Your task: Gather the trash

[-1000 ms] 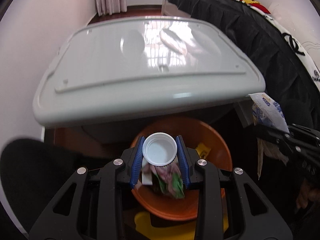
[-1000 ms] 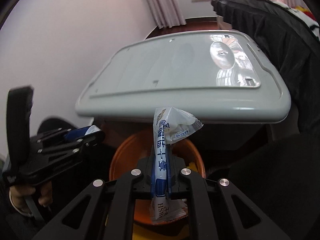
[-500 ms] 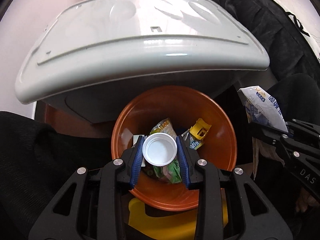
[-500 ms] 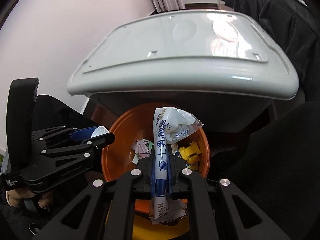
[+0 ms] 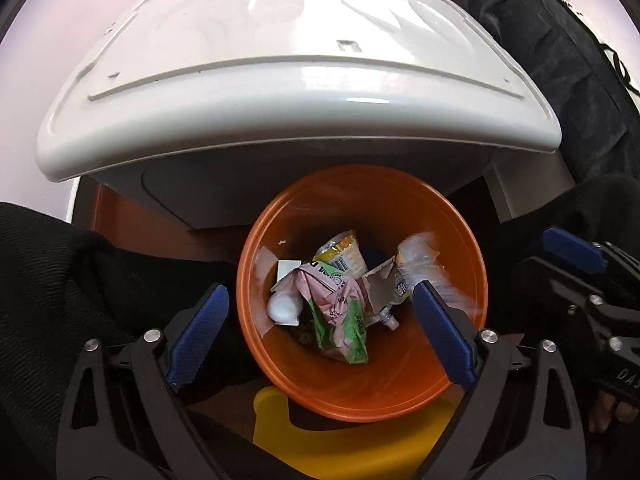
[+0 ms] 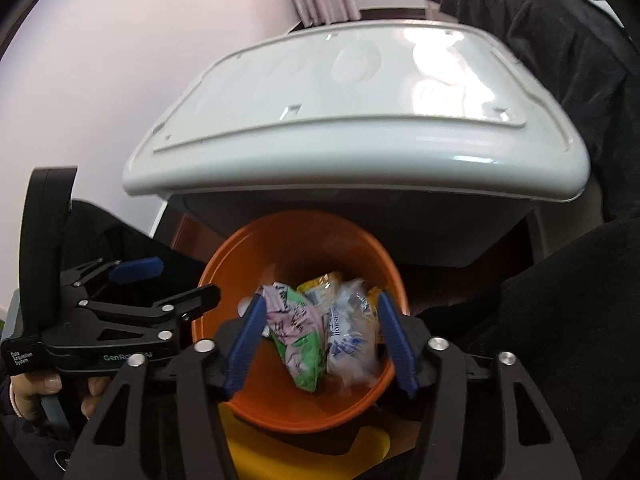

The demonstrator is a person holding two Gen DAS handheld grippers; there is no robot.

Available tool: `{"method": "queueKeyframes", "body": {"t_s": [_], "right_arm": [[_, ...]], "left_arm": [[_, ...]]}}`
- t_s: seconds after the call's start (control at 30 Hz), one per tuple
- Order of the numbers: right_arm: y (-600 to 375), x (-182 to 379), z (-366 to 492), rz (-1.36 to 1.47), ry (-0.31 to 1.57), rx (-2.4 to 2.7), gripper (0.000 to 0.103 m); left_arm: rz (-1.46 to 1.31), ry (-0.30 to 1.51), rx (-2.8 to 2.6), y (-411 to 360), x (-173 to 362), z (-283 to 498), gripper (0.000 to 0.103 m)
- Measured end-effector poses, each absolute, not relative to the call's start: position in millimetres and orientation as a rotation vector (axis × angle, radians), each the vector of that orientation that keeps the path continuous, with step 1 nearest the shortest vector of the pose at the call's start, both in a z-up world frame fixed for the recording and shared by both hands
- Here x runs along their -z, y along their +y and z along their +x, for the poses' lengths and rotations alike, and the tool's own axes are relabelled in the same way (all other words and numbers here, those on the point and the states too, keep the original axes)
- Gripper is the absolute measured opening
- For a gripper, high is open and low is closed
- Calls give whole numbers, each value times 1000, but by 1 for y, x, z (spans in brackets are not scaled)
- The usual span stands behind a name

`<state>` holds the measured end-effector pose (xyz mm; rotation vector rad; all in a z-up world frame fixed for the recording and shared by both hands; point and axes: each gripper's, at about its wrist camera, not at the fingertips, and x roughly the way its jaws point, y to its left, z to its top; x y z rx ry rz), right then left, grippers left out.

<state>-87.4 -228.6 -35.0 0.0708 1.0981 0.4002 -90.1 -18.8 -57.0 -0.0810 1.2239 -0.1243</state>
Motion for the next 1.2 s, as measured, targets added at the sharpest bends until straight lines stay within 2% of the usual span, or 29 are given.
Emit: {"method": "queueKeyframes", "body": {"t_s": [0.23,0.37,0.4,0.53,0.77,0.97,1.2], "right_arm": [[-245,17,-85,108,1023,-355,72],[-252,-10,-62,100,922,-320,96],[-254,-19,-53,90,881,-304,98],[-248,-46,3,-9,760,-236,98],[-241,-46,97,15,735,-119,98],[-222,-20,123,-10,739,-59,98],[-216,-18,124,-41,741,-58,98]], "left_arm": [[-80,1158,126,-20,40,-91,91],[-71,1009,130,-16,4,-78,91],[-79,970,136,-13,-7,-71,92],[-107,877,132,-5,-35,-29,94],[-65,769,44,4,-52,43,94],[-54,804,-9,8,-33,76,94],[-65,827,-18,11,-24,77,94]]}}
